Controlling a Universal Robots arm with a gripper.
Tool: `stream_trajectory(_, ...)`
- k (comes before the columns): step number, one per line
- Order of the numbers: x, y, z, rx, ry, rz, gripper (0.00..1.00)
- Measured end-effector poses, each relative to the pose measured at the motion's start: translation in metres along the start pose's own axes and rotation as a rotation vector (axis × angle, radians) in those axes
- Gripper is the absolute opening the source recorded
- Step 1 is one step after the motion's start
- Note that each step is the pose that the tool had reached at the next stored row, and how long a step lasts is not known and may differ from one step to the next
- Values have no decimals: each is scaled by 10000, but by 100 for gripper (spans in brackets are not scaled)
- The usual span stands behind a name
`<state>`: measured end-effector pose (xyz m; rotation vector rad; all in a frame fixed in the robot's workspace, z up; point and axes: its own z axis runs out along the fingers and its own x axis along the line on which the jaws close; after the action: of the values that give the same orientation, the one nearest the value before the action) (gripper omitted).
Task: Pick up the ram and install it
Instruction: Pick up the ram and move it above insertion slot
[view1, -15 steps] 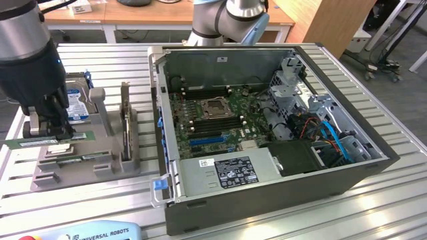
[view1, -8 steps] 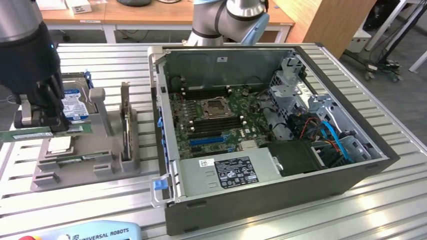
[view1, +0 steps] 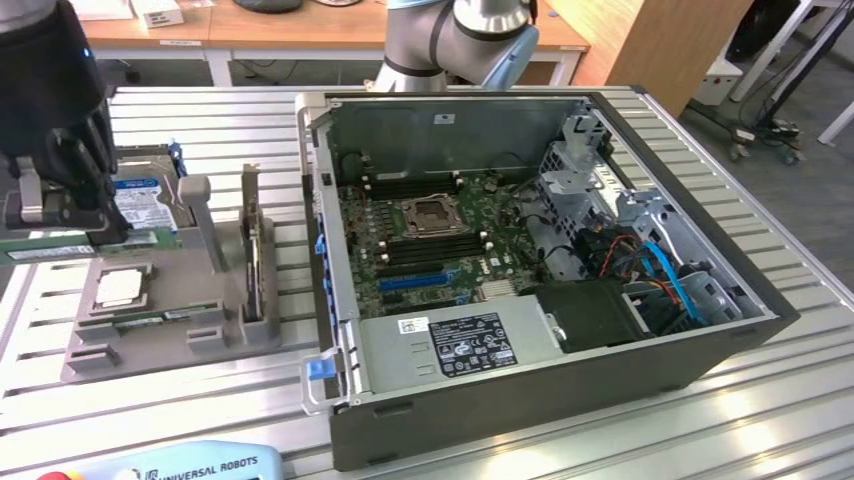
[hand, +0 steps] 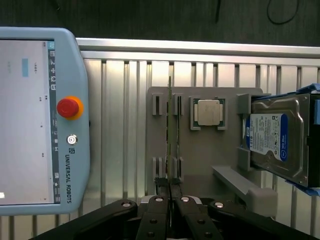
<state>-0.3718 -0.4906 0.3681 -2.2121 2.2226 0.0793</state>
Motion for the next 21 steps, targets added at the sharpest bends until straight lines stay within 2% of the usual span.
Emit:
stream_trajectory(11,-10,8,-259,0,-6,0,11)
stream_trajectory(21,-15,13,-399,1,-7,0,11)
